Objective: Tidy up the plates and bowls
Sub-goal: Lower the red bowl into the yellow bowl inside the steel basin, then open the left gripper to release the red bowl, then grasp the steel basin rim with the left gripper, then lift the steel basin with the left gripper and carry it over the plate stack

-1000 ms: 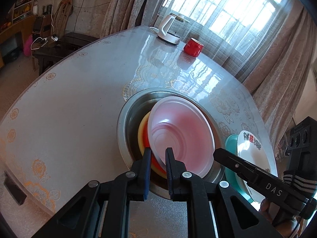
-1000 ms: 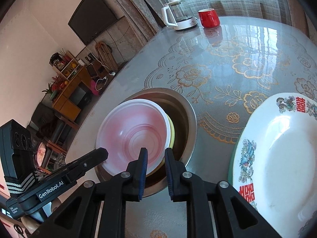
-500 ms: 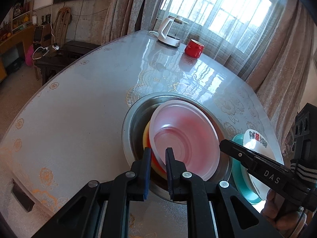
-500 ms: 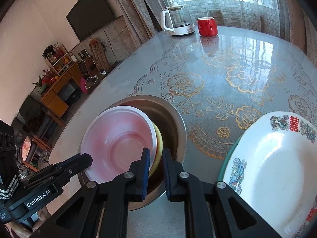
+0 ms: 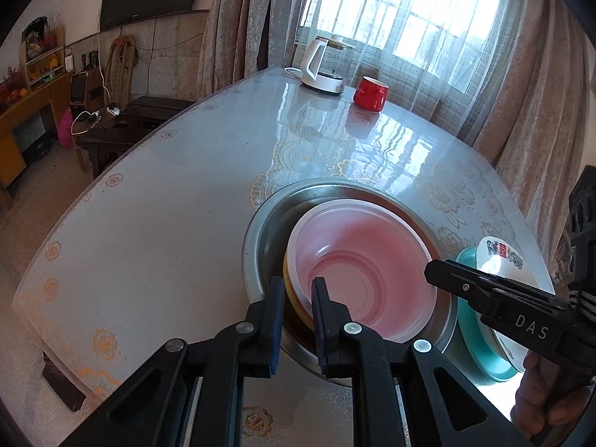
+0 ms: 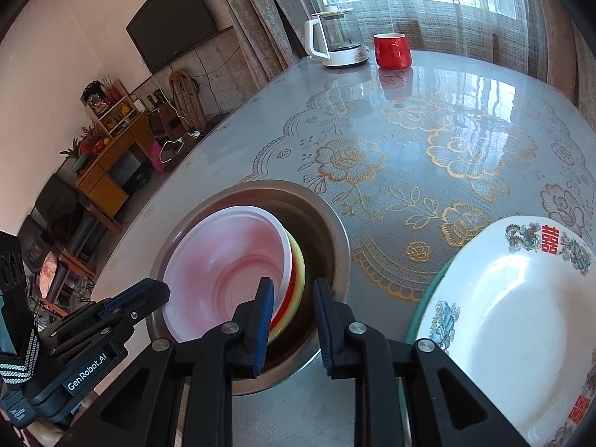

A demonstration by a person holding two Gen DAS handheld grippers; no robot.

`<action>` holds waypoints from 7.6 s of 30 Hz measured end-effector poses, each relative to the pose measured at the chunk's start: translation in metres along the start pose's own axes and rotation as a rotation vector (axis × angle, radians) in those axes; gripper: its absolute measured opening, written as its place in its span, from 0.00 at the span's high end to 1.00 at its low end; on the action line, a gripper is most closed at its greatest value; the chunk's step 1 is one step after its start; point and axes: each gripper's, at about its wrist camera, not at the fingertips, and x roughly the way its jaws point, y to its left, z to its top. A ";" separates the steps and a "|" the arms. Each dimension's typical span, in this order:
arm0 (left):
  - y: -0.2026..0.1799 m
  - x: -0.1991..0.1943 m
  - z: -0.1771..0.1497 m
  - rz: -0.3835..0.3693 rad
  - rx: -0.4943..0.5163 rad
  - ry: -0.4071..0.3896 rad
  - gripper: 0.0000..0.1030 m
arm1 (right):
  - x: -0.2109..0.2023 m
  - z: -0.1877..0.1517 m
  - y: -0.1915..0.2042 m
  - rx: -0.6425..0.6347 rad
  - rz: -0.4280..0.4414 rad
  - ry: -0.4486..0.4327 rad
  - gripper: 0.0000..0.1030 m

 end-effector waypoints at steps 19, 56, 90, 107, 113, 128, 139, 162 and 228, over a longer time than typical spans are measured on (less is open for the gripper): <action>-0.008 0.003 -0.001 0.021 0.041 -0.012 0.83 | 0.016 0.007 0.014 -0.094 -0.059 0.010 0.89; -0.006 -0.011 -0.006 0.031 0.005 -0.055 0.79 | -0.022 -0.015 -0.010 0.031 -0.013 -0.086 0.80; 0.007 -0.012 -0.024 0.080 0.022 -0.112 0.79 | -0.019 -0.043 -0.005 0.027 0.051 -0.069 0.71; 0.005 0.013 -0.013 0.126 0.042 -0.112 0.78 | -0.031 -0.041 -0.012 0.006 -0.028 -0.087 0.70; 0.004 0.018 -0.009 0.121 0.055 -0.101 0.78 | -0.039 -0.041 -0.012 -0.028 -0.065 -0.097 0.70; 0.007 0.022 -0.008 0.098 0.055 -0.068 0.78 | -0.028 -0.034 -0.010 -0.031 -0.054 -0.087 0.70; 0.008 0.020 -0.008 0.082 0.057 -0.067 0.78 | -0.024 -0.027 -0.006 -0.057 -0.097 -0.081 0.70; 0.018 0.025 -0.003 0.017 0.100 -0.051 0.76 | -0.008 -0.005 -0.006 -0.013 -0.073 -0.034 0.71; 0.046 0.006 -0.004 -0.068 0.015 -0.062 0.71 | -0.014 -0.006 -0.022 0.063 -0.124 -0.051 0.69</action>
